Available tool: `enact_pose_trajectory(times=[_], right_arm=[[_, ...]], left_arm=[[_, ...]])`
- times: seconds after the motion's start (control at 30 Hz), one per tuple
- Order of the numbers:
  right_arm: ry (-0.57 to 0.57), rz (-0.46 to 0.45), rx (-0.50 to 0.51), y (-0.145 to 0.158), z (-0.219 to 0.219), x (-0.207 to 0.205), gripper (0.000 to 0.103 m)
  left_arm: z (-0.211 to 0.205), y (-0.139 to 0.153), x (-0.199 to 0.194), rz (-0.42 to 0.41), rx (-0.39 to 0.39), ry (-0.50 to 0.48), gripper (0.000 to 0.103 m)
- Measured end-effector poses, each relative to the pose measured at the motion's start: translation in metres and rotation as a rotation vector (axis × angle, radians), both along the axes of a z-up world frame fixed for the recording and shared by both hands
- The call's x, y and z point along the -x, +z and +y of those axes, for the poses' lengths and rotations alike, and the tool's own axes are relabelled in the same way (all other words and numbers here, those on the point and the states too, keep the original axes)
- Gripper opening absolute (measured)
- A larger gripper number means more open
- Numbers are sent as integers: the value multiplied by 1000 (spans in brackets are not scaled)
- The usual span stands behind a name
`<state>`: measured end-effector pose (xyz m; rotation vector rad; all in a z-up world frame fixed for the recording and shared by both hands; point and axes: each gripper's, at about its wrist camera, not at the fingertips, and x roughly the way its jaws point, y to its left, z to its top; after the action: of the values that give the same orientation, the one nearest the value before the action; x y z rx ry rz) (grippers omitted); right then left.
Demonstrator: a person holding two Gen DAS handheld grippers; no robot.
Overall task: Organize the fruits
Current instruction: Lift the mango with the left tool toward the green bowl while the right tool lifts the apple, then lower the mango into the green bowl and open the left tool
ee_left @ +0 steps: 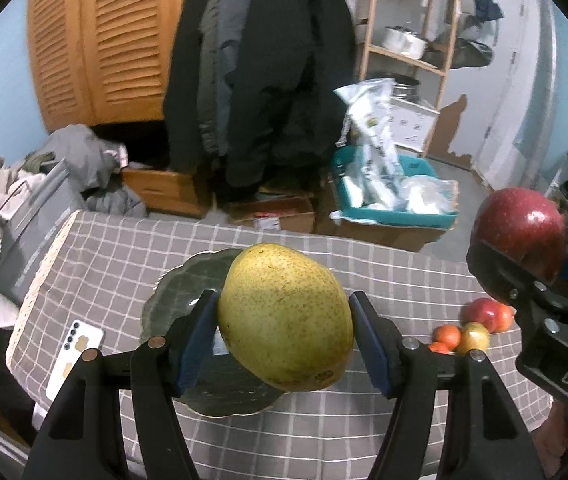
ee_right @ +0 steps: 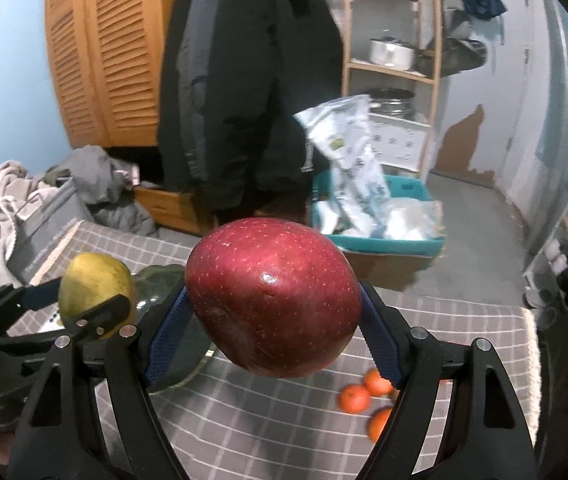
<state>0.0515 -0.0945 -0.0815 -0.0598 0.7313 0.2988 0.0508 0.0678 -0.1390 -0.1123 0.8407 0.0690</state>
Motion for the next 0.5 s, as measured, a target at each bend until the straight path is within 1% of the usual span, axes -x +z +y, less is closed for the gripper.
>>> enact_pose_trajectory(times=[0.27, 0.5], right_arm=[[66, 81, -21, -22, 43, -21, 80], [100, 136, 10, -47, 78, -35, 80]], left_arm=[[41, -35, -10, 82, 1, 74, 68], [66, -64, -18, 144, 11, 122, 68]])
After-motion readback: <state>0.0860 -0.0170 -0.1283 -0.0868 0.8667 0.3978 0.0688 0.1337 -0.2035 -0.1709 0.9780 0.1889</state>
